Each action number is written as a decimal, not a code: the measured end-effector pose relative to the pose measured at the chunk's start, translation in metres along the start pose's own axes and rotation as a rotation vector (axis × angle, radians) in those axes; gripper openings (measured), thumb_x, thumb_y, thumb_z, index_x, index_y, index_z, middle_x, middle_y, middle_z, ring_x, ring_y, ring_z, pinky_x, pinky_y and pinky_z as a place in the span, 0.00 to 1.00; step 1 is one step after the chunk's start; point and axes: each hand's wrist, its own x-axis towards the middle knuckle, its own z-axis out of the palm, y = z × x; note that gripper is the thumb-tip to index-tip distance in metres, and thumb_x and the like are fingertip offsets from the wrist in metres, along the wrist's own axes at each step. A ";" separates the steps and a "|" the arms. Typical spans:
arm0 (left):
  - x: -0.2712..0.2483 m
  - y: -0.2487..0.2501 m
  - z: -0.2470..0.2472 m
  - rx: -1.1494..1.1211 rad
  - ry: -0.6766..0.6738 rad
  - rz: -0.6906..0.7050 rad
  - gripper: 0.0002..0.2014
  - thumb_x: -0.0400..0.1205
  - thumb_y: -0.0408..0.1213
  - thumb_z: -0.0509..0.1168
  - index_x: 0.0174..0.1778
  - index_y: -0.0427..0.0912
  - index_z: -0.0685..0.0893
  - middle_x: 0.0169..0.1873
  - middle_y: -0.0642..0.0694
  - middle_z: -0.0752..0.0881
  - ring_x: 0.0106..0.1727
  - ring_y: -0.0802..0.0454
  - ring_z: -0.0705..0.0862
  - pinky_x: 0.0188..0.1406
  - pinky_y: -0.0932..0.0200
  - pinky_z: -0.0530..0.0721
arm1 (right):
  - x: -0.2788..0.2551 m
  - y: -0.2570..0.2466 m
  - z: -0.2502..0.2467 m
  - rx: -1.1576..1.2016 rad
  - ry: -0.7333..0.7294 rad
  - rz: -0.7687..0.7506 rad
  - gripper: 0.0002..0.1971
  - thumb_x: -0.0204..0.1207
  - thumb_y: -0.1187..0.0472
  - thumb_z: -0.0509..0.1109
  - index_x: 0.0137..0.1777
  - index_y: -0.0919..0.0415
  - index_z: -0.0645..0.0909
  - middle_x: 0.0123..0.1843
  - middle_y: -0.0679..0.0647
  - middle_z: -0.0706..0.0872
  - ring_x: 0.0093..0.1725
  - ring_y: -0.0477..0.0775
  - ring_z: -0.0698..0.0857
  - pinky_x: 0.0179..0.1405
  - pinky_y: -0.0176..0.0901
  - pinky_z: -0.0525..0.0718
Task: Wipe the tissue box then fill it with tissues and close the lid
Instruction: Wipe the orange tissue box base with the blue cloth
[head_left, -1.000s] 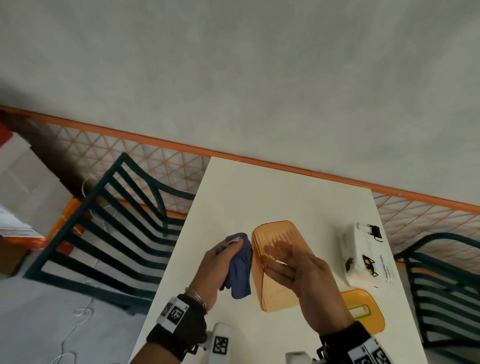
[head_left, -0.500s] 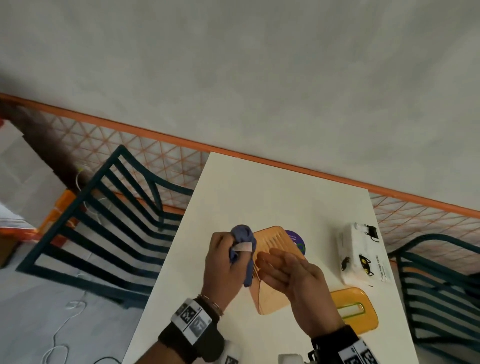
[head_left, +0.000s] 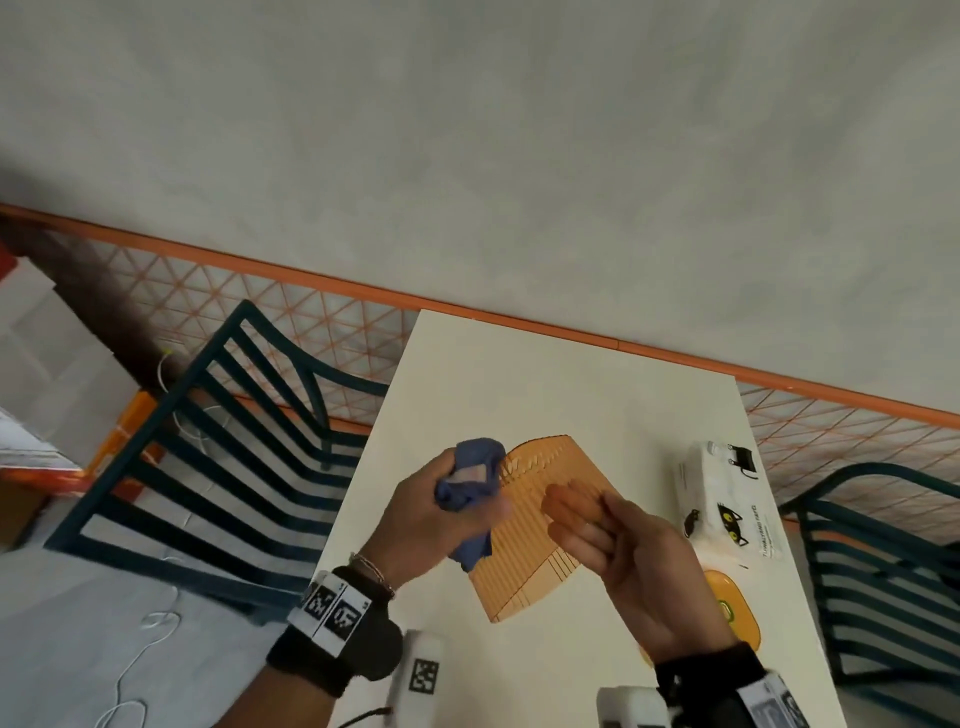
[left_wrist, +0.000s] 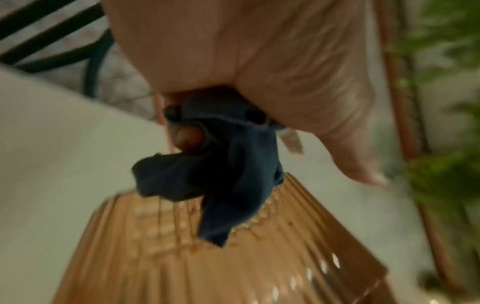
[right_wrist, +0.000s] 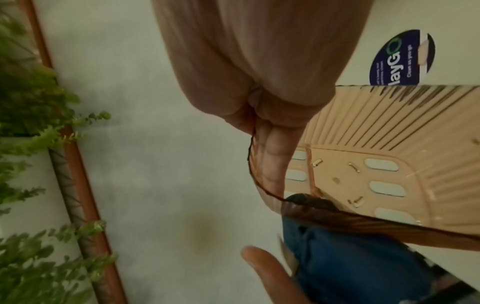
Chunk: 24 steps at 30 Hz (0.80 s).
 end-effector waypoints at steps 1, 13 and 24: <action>-0.004 0.005 0.000 0.148 -0.095 0.052 0.32 0.66 0.58 0.83 0.66 0.62 0.81 0.55 0.57 0.90 0.59 0.55 0.88 0.59 0.50 0.88 | -0.001 -0.001 0.002 0.002 -0.012 0.008 0.21 0.91 0.61 0.52 0.67 0.78 0.79 0.61 0.74 0.89 0.60 0.68 0.91 0.51 0.54 0.94; -0.002 0.004 0.031 0.299 0.201 -0.303 0.38 0.54 0.73 0.78 0.56 0.60 0.78 0.48 0.58 0.88 0.50 0.57 0.88 0.55 0.45 0.89 | -0.025 0.028 -0.011 -0.674 -0.256 -0.140 0.22 0.86 0.47 0.54 0.71 0.52 0.84 0.67 0.49 0.90 0.69 0.50 0.87 0.69 0.48 0.80; 0.016 0.020 0.028 0.334 0.212 -0.281 0.30 0.67 0.74 0.72 0.48 0.53 0.75 0.41 0.51 0.89 0.34 0.57 0.88 0.36 0.58 0.84 | -0.005 0.073 -0.023 -1.109 -0.109 -0.419 0.12 0.89 0.65 0.57 0.62 0.63 0.82 0.56 0.50 0.92 0.58 0.41 0.91 0.57 0.44 0.91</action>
